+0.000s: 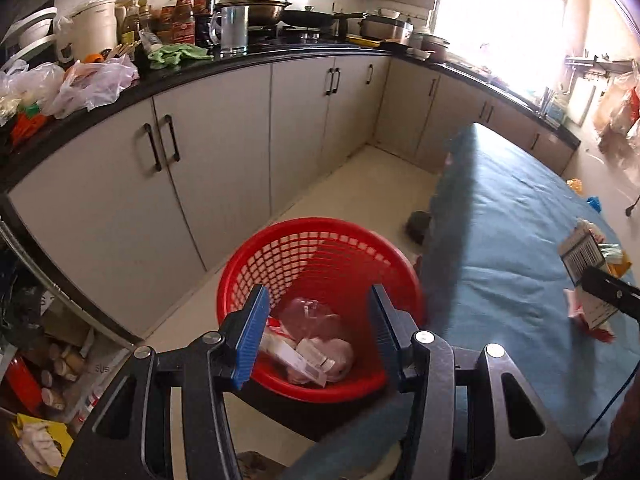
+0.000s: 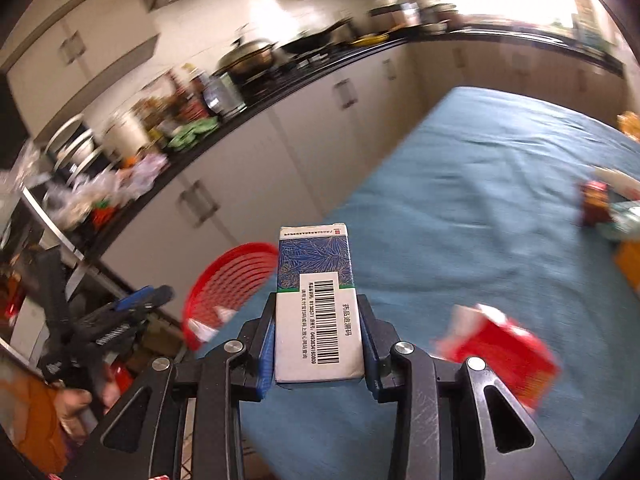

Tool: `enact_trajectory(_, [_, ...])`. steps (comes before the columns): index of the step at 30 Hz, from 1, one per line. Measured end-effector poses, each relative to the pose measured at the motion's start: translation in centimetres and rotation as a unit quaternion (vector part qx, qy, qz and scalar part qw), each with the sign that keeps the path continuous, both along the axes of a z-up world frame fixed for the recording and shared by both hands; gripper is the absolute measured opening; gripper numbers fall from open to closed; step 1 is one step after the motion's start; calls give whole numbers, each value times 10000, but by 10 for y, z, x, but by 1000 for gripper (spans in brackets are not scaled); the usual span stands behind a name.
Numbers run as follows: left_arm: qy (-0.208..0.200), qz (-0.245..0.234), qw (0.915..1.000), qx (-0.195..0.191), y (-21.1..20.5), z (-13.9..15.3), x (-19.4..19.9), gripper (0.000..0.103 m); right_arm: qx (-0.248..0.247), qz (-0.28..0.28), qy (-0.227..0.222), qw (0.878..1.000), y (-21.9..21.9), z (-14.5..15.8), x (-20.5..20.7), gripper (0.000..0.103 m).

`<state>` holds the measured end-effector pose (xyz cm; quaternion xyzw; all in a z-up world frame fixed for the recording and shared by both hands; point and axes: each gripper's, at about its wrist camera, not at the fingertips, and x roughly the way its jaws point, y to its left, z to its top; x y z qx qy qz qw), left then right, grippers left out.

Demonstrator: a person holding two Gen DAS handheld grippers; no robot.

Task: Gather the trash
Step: 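Carry the carton and barcode box to the red basket and release both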

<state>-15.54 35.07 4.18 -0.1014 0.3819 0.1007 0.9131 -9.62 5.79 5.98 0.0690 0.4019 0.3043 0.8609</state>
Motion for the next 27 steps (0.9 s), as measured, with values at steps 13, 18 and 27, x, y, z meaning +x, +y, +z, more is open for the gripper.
enact_trajectory(13, [199,127,9997,91,30,-22,2,61,-128,894,386,9952,143,-33,42,60])
enact_trajectory(18, [215,276,9986,396,31,-22,-4,70,-142,832,419,9955,148,-38,45,62])
enact_trajectory(27, [338,290,9955,832,15,-22,-5,71,-183,526,442,9975,123,-37,42,63])
